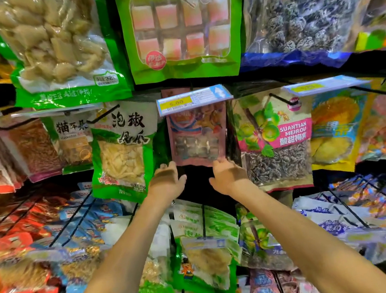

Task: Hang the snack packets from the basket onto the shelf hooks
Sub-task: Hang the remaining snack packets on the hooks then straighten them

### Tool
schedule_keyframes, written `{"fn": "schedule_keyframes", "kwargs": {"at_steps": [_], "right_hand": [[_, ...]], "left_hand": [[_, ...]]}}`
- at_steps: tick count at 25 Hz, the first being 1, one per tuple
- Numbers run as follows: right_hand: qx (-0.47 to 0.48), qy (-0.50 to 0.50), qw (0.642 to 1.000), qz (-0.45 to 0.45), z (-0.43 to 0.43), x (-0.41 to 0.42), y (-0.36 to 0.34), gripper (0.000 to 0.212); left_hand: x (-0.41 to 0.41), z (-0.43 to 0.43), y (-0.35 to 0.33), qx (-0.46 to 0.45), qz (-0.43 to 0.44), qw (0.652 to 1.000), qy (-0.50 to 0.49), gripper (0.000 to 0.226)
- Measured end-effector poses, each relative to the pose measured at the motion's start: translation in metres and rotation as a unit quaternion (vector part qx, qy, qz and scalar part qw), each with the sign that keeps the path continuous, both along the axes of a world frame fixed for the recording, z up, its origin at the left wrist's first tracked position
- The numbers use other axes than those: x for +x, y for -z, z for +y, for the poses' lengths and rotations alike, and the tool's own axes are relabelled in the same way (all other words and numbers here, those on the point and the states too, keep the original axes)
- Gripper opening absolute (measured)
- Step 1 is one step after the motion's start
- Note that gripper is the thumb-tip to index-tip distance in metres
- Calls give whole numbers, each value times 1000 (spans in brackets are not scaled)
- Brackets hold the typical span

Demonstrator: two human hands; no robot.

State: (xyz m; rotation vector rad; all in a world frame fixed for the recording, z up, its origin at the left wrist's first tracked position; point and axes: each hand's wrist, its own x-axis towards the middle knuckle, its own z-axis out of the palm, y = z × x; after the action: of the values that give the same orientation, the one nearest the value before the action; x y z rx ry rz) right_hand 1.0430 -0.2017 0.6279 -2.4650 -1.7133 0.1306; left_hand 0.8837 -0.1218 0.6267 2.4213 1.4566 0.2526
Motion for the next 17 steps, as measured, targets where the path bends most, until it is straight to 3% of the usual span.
{"fn": "schedule_keyframes", "kwargs": {"at_steps": [8,13,17], "right_hand": [[-8,-115,989,-95,-26,-13,-7,51],[13,-177,980,-84,-57,-7,-12,48],[18,-201,976,-80,-90,8,-22,48]], "left_hand": [[-25,-47,-2,51,87,994,44,49],[-24,-79,-10,104,177,979,-3,55],[-8,-104,-17,139,197,971,-3,54]]}}
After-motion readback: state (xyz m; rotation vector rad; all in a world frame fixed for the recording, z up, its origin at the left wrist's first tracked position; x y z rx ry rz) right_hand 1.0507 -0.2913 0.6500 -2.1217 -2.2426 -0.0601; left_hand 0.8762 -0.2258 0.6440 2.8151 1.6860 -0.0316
